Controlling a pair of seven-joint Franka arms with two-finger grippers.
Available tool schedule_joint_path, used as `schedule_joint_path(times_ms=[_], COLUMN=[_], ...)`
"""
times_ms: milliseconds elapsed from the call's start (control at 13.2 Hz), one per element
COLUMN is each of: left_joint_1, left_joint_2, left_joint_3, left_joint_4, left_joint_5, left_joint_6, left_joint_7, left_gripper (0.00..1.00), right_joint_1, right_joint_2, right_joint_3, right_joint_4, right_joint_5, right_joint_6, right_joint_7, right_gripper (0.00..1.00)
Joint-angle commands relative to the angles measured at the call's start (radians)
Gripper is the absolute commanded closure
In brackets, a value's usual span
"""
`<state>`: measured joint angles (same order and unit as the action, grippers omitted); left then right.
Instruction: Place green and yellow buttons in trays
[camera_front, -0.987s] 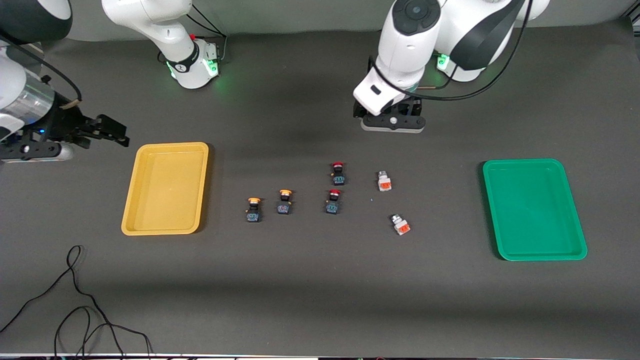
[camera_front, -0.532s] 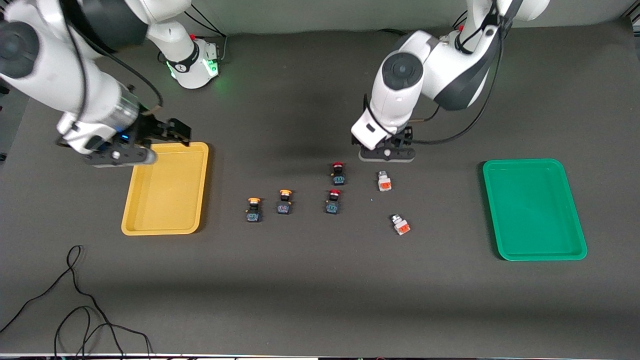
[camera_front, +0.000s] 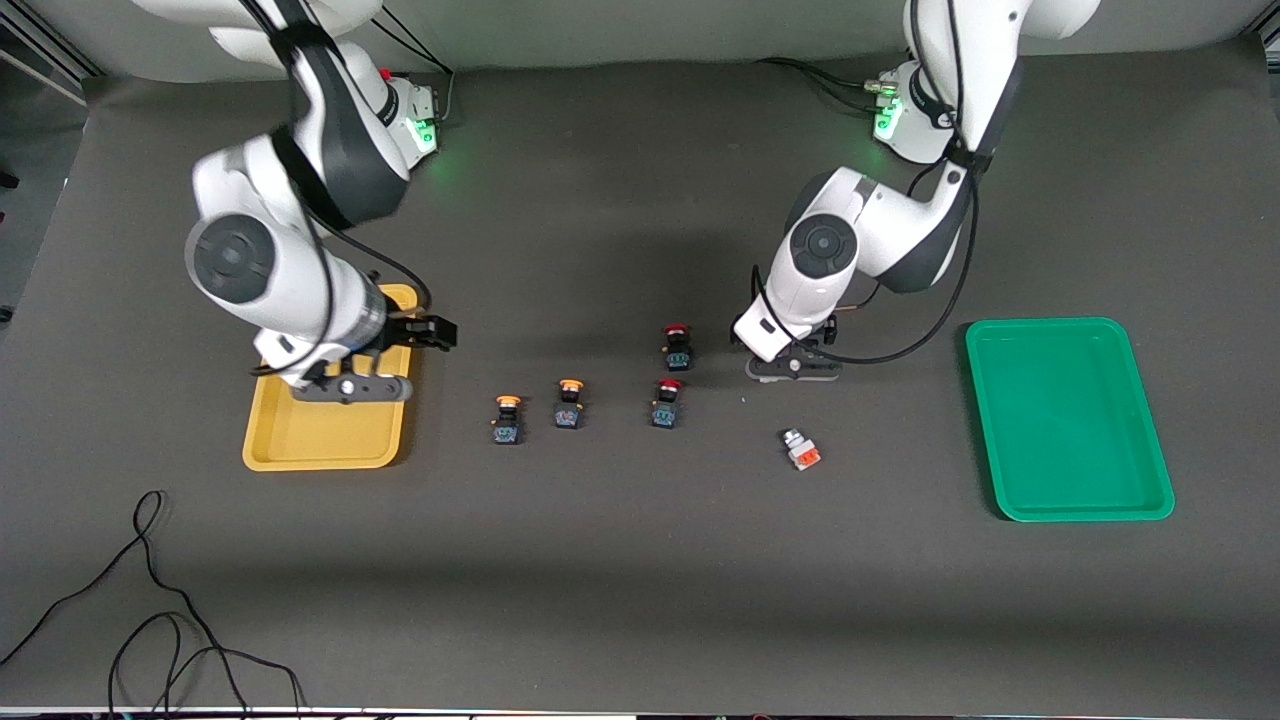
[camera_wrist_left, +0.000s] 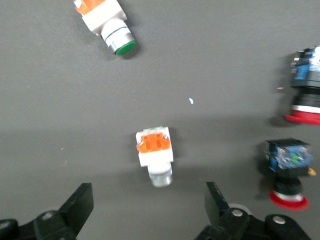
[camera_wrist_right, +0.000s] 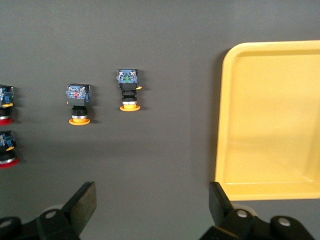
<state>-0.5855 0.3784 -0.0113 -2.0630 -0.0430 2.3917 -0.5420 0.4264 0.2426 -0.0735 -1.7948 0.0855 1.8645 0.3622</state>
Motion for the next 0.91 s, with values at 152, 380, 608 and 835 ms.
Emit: schedule_joint_path(times_ms=[152,380,608,835], left_joint_1=[-0.008,-0.008,-0.008,-0.004], left_joint_2=[0.103,0.125,0.132,0.125], left_joint_3=[-0.002,-0.001,-0.001,-0.001], left_joint_4=[0.001,0.004,0.006,0.009], left_joint_5=[-0.011,-0.011,-0.009,-0.011], left_joint_6=[0.139,0.164,0.164,0.162], left_joint_7=[-0.082,-0.082,-0.082,-0.084], left_gripper=[0.01,0.02,0.40,0.80], right_joint_1=[0.051,0.052,0.051,0.051], right_joint_2=[0.148,0.240,0.299,0.348], right_joint_3=[-0.012,-0.012,-0.012,-0.011], right_joint_4=[-0.012,-0.012,-0.014,-0.012], right_joint_5=[0.019,0.019,0.020,0.020], right_joint_6=[0.198,0.309,0.360,0.432], right_joint_7=[0.075,0.075,0.077,0.080], right_gripper=[0.00,0.00,0.00,0.00])
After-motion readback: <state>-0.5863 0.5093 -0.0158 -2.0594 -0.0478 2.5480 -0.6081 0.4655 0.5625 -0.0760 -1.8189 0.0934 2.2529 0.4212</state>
